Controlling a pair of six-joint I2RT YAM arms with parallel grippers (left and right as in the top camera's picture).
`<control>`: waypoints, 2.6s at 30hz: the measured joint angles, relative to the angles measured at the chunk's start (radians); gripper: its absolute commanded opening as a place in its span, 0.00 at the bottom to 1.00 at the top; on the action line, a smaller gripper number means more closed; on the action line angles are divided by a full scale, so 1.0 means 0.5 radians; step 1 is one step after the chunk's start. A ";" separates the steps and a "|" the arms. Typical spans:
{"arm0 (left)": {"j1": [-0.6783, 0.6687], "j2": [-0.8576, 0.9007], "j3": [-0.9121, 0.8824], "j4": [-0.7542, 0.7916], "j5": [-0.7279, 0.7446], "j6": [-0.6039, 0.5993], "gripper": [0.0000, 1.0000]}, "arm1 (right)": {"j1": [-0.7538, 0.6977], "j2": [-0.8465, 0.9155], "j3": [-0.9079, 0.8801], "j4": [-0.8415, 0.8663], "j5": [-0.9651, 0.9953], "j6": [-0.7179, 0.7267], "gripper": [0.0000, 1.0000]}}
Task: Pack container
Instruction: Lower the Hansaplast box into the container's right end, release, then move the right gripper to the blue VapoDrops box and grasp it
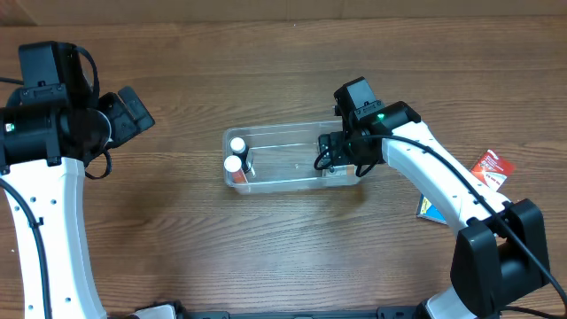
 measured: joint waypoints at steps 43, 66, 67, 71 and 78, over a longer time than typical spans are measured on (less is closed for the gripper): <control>0.000 0.000 0.000 -0.006 -0.001 0.039 1.00 | -1.180 -0.559 -0.678 -0.050 0.172 -0.288 1.00; 0.000 0.000 0.000 -0.007 -0.002 0.039 1.00 | -1.201 -0.008 -0.674 0.095 0.199 -0.410 1.00; 0.000 0.000 0.000 -0.008 -0.001 0.040 1.00 | -1.196 -0.003 -0.673 0.104 0.192 -0.413 1.00; 0.000 0.000 0.000 -0.008 -0.002 0.040 1.00 | -1.192 -0.004 -0.674 0.104 0.179 -0.414 1.00; 0.000 0.000 0.000 -0.007 -0.002 0.047 1.00 | -1.192 -0.004 -0.674 0.102 0.179 -0.417 0.96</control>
